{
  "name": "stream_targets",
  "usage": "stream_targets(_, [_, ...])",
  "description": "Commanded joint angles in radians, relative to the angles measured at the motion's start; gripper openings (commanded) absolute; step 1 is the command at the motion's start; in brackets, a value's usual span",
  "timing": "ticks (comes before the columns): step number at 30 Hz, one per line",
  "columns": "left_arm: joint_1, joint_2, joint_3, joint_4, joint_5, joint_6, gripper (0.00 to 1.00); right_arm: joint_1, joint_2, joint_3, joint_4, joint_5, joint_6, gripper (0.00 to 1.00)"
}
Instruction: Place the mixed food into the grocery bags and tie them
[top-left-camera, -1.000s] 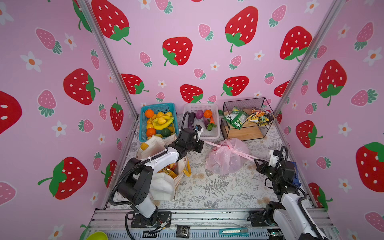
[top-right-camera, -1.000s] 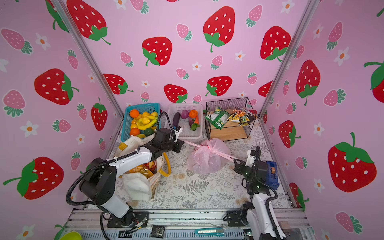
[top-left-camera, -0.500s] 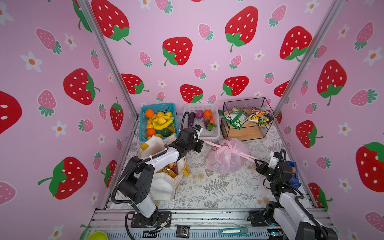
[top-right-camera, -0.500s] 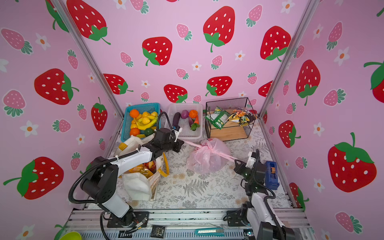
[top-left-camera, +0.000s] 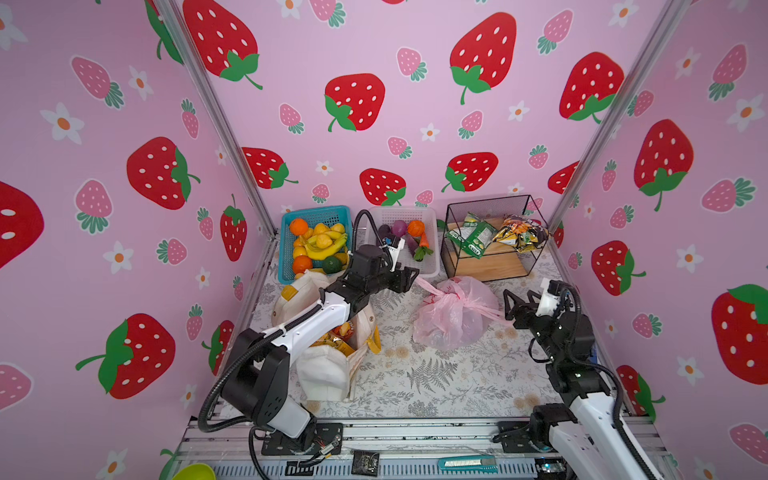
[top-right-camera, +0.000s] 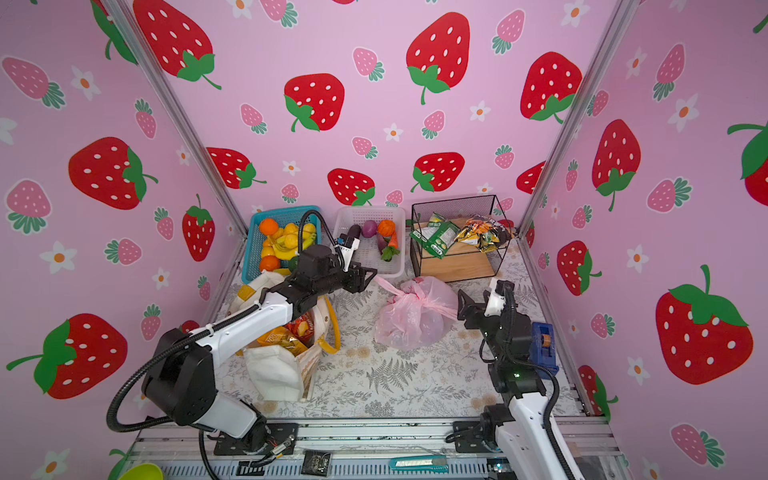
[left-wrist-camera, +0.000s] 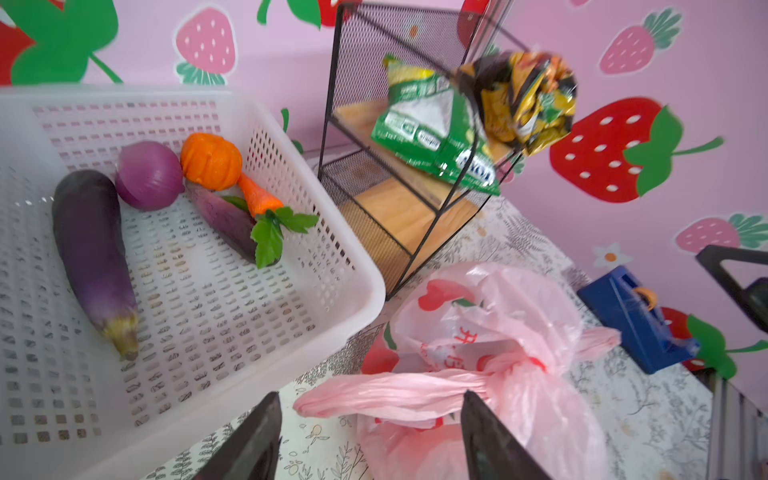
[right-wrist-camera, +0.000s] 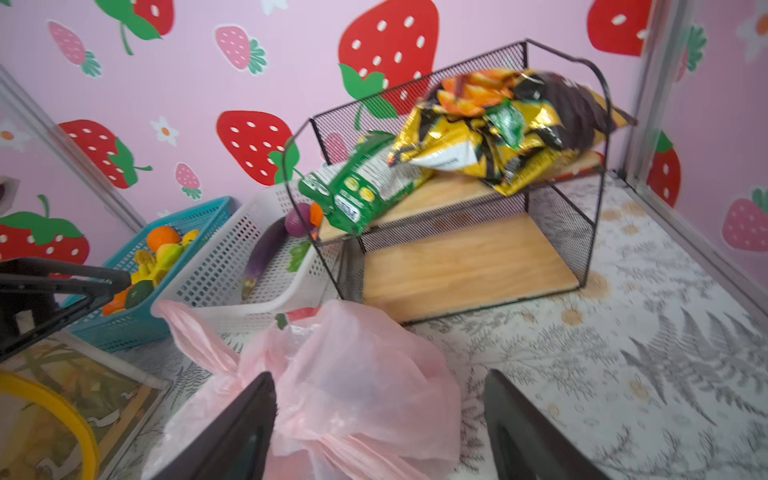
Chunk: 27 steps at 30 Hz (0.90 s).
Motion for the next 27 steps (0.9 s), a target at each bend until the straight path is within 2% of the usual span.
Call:
stream_targets(1, [-0.003, -0.057, -0.002, 0.035, -0.001, -0.043, 0.72, 0.117, 0.105, 0.075, -0.028, 0.06, -0.124, 0.81])
stream_targets(5, [-0.003, -0.111, -0.004, 0.048, 0.046, -0.097, 0.74, 0.341, 0.304, 0.222, -0.095, 0.213, -0.282, 0.89])
stream_targets(8, [-0.002, -0.154, 0.018, -0.025, 0.029, -0.101, 0.75, 0.413, 0.416, 0.313, -0.17, 0.268, -0.351, 0.94])
stream_targets(12, [-0.002, -0.231, -0.003, -0.096, -0.046, -0.134, 0.75, 0.42, 0.512, 0.389, -0.267, 0.224, -0.39, 1.0])
stream_targets(17, [-0.004, -0.339, -0.09, -0.081, -0.092, -0.172, 0.75, 0.42, 0.609, 0.434, -0.341, 0.188, -0.399, 1.0])
stream_targets(23, [-0.005, -0.401, -0.138, -0.11, -0.097, -0.191, 0.75, 0.413, 0.719, 0.487, -0.371, 0.318, -0.377, 1.0])
stream_targets(27, [-0.006, -0.448, -0.135, -0.222, -0.149, -0.204, 0.75, 0.379, 0.789, 0.485, -0.387, 0.296, -0.355, 0.98])
